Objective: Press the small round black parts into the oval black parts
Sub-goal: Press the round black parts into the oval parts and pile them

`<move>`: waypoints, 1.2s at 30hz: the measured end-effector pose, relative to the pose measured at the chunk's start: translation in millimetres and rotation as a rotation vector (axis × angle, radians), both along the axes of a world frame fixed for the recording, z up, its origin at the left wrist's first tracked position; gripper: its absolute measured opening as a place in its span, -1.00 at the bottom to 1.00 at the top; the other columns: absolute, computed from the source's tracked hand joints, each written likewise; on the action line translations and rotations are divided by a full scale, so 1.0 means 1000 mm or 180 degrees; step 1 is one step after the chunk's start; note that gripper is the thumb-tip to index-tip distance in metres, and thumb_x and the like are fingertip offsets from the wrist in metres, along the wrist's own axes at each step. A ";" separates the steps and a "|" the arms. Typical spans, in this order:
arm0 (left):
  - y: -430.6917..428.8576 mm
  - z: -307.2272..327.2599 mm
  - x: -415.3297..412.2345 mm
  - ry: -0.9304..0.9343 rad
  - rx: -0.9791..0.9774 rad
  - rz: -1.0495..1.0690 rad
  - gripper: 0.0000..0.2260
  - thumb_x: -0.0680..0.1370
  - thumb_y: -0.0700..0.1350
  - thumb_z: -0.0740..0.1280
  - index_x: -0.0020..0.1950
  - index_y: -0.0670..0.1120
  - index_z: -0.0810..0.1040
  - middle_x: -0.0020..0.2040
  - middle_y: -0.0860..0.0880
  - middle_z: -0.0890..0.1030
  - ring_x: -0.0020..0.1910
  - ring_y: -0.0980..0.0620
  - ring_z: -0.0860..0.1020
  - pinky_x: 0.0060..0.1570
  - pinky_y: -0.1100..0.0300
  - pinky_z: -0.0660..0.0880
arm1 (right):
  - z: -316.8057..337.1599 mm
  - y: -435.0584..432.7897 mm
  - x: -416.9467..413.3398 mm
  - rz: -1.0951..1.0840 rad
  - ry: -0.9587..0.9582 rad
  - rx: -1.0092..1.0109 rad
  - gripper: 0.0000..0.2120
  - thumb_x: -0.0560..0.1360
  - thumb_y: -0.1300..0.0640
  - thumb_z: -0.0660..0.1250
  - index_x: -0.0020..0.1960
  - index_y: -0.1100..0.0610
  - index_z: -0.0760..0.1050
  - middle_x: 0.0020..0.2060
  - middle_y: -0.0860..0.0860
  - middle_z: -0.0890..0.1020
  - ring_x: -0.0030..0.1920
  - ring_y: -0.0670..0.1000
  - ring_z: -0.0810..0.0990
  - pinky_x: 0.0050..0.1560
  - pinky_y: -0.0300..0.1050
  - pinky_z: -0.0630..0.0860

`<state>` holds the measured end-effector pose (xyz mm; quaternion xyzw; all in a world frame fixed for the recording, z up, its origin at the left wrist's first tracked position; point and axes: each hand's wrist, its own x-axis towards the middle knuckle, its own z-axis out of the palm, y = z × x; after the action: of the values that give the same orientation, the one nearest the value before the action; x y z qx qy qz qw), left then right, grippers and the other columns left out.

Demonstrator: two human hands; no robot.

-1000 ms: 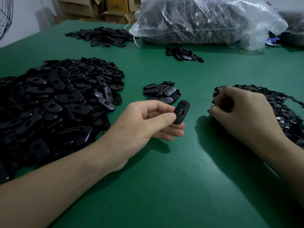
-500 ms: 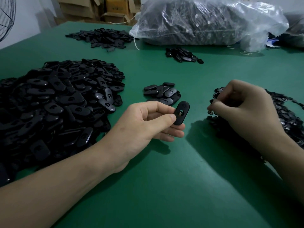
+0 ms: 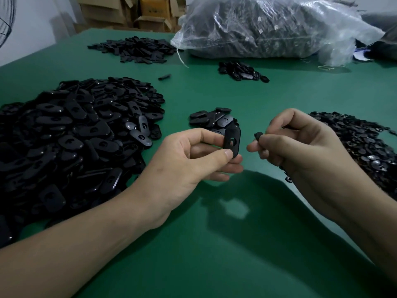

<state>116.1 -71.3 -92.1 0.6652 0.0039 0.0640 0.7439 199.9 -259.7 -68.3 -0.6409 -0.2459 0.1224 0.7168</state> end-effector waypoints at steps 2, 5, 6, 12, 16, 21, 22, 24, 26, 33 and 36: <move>0.000 -0.001 0.000 -0.0017 0.0009 0.0018 -0.89 0.60 -0.28 0.40 0.12 -0.22 0.61 -0.06 -0.12 0.77 -0.08 -0.06 0.76 -0.14 0.22 0.65 | -0.002 0.000 0.000 0.0012 0.0004 -0.0030 -0.78 0.35 0.26 0.54 -0.08 0.10 0.57 -0.24 0.15 0.73 -0.32 -0.02 0.55 -0.29 -0.26 0.43; 0.000 -0.002 0.000 -0.0079 0.0045 0.0065 -0.90 0.59 -0.28 0.40 0.10 -0.18 0.62 -0.08 -0.12 0.76 -0.10 -0.05 0.76 -0.17 0.23 0.64 | -0.004 0.000 0.001 0.0099 -0.0016 -0.0024 -0.87 0.40 0.22 0.44 -0.11 0.04 0.68 -0.20 0.17 0.74 -0.31 -0.02 0.57 -0.29 -0.28 0.44; 0.000 -0.002 0.001 -0.0114 0.0080 0.0104 -0.90 0.59 -0.28 0.41 0.09 -0.16 0.63 -0.09 -0.11 0.76 -0.12 -0.03 0.75 -0.19 0.24 0.63 | -0.004 0.000 0.001 0.0113 -0.0029 -0.0025 -0.88 0.41 0.22 0.44 -0.13 0.04 0.69 -0.19 0.17 0.74 -0.30 -0.02 0.57 -0.29 -0.28 0.44; 0.003 -0.006 0.003 -0.0283 0.0391 0.0430 -0.91 0.56 -0.20 0.46 0.01 -0.05 0.73 -0.18 0.03 0.68 -0.26 0.16 0.56 -0.22 0.33 0.52 | -0.002 -0.002 0.001 0.0112 -0.0183 -0.0109 -0.87 0.47 0.25 0.46 -0.11 0.03 0.70 -0.17 0.15 0.74 -0.26 -0.02 0.59 -0.27 -0.28 0.45; 0.002 -0.006 0.003 -0.0237 0.0451 0.0446 -0.93 0.60 -0.18 0.42 -0.01 -0.09 0.71 -0.05 -0.02 0.74 -0.08 0.09 0.68 0.00 0.20 0.63 | 0.000 -0.002 -0.001 0.0023 -0.0309 -0.0195 -0.92 0.45 0.18 0.44 -0.10 0.04 0.69 -0.17 0.12 0.75 -0.24 -0.03 0.62 -0.28 -0.32 0.44; 0.000 -0.003 0.001 -0.0239 0.0164 0.0350 -0.90 0.62 -0.31 0.33 -0.07 -0.19 0.58 -0.09 -0.14 0.75 -0.09 -0.05 0.75 -0.04 0.13 0.68 | -0.002 0.000 -0.003 0.0086 -0.0330 -0.0321 -0.85 0.38 0.08 0.46 -0.06 0.05 0.71 -0.16 0.11 0.75 -0.22 -0.05 0.64 -0.24 -0.33 0.47; 0.000 -0.002 0.001 -0.0237 0.0185 0.0332 -0.91 0.62 -0.31 0.33 -0.07 -0.20 0.57 -0.12 -0.14 0.75 -0.13 -0.05 0.75 -0.07 0.13 0.68 | -0.002 0.000 -0.003 0.0113 -0.0326 -0.0348 -0.84 0.38 0.08 0.46 -0.05 0.05 0.71 -0.15 0.10 0.75 -0.21 -0.05 0.65 -0.23 -0.34 0.48; 0.000 -0.002 0.001 -0.0234 0.0224 0.0321 -0.94 0.62 -0.30 0.34 -0.04 -0.22 0.57 -0.15 -0.13 0.74 -0.19 -0.03 0.72 -0.11 0.12 0.68 | -0.004 -0.001 -0.003 0.0173 -0.0305 -0.0400 -0.83 0.39 0.08 0.46 -0.03 0.03 0.72 -0.14 0.10 0.75 -0.21 -0.06 0.65 -0.23 -0.34 0.49; 0.000 -0.003 0.001 -0.0241 0.0279 0.0339 -0.97 0.62 -0.28 0.36 -0.02 -0.21 0.58 -0.16 -0.11 0.73 -0.22 0.00 0.69 -0.17 0.15 0.65 | -0.005 0.000 -0.002 0.0224 -0.0258 -0.0408 -0.82 0.38 0.08 0.47 -0.02 0.05 0.72 -0.14 0.10 0.75 -0.21 -0.06 0.65 -0.22 -0.36 0.49; -0.001 -0.007 0.004 -0.0296 0.0479 0.0462 -0.98 0.58 -0.25 0.45 -0.01 -0.15 0.66 -0.21 -0.02 0.65 -0.25 0.10 0.59 -0.27 0.19 0.60 | -0.007 0.001 0.000 0.0148 -0.0056 -0.0376 -0.74 0.35 0.11 0.47 0.02 0.15 0.64 -0.15 0.14 0.75 -0.24 -0.04 0.64 -0.22 -0.34 0.49; -0.001 -0.009 0.004 -0.0297 0.0547 0.0496 -0.96 0.57 -0.22 0.46 -0.03 -0.11 0.71 -0.18 0.01 0.66 -0.20 0.11 0.58 -0.25 0.19 0.61 | -0.007 0.001 0.000 0.0137 0.0006 -0.0353 -0.70 0.34 0.10 0.48 0.02 0.20 0.60 -0.15 0.16 0.75 -0.24 -0.03 0.64 -0.22 -0.33 0.50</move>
<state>120.5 -72.2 -100.8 0.7205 0.0155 0.1525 0.6763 199.7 -258.2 -75.6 -0.6741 -0.2518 0.1518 0.6776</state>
